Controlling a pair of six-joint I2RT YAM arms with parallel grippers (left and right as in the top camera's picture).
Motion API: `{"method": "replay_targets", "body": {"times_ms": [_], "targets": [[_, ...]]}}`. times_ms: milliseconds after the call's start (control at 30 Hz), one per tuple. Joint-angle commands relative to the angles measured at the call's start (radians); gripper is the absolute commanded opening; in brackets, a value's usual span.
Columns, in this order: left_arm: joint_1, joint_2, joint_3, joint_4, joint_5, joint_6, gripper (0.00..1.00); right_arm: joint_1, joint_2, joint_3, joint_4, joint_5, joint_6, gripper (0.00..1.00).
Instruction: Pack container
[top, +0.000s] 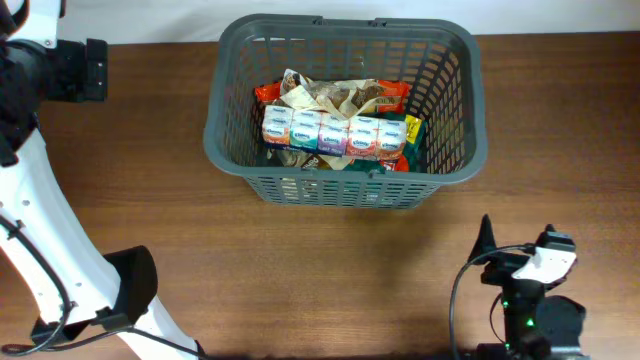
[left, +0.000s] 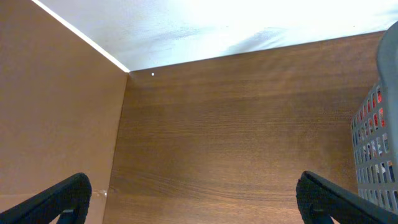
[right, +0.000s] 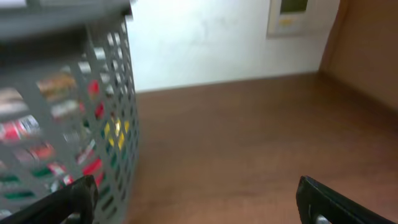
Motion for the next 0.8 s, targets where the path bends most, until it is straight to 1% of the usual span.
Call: {"method": "replay_targets", "body": {"times_ms": [0,267,767], "targets": [[0.004,-0.002,0.0,0.0,0.003,-0.013,0.99,0.005,-0.011,-0.056,0.003,0.016,0.006,0.99],[0.004,-0.002,0.0,0.0,0.003,-0.013,0.99,0.005,-0.011,-0.134,0.003,0.016,0.005,0.99],[0.004,-0.002,0.0,0.0,0.003,-0.013,0.99,0.005,-0.01,-0.132,0.011,0.015,0.005,0.99]]}}
